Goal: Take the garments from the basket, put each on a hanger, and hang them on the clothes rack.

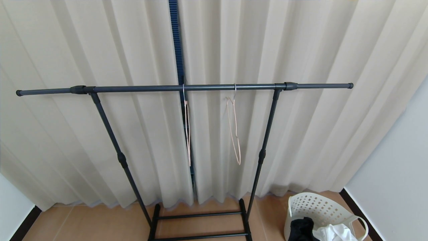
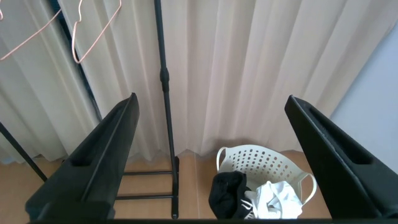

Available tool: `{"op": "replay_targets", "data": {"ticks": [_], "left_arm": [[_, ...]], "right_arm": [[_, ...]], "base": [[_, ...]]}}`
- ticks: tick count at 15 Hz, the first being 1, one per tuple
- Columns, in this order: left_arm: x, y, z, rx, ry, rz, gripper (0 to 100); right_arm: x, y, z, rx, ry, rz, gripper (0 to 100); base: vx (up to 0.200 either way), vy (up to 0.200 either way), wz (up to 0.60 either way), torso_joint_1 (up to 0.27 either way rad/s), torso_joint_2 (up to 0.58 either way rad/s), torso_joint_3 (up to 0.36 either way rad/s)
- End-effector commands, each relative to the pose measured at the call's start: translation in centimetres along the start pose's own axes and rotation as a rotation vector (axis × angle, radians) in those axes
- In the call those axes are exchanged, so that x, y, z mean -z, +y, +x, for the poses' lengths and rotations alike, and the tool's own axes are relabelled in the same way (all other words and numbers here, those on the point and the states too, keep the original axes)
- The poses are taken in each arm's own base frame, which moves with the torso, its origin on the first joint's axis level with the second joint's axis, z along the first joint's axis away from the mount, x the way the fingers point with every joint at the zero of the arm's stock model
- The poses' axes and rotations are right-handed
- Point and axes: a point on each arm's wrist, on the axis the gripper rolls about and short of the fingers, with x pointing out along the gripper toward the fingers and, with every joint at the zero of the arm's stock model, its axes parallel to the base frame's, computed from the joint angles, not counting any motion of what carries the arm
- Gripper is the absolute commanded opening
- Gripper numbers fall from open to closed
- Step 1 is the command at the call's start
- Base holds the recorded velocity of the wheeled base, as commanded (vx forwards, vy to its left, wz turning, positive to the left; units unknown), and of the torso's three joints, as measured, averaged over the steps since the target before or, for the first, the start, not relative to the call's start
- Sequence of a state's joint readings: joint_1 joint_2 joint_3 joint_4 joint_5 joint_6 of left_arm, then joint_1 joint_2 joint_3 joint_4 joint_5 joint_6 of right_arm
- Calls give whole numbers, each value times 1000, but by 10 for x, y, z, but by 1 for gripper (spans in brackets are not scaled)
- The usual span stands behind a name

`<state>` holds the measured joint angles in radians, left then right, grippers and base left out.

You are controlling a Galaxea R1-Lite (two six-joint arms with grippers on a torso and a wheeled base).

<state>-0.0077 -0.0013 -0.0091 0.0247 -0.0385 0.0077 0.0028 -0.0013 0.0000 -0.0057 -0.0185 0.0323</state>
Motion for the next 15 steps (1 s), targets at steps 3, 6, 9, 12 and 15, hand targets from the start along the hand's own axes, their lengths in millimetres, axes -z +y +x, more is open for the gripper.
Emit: {"op": "replay_targets", "data": {"ticks": [3,6,9,12,15], "left_arm": [[0,0,0,0,1,0,100],[0,0,0,0,1,0,100],[0,0,0,0,1,0,100],[0,0,0,0,1,0,100],[0,0,0,0,1,0,100]], "right_arm": [[0,0,0,3,-1,0,100],[0,0,0,1,-1,-2,100],[0,0,0,3,-1,3,100],[0,0,0,3,-1,6,100],[0,0,0,3,-1,4,100]], "base": [[0,0,0,0,0,0],[0,0,0,0,0,0],[0,0,0,0,0,0],[0,0,0,0,0,0],[0,0,0,0,0,0]]}}
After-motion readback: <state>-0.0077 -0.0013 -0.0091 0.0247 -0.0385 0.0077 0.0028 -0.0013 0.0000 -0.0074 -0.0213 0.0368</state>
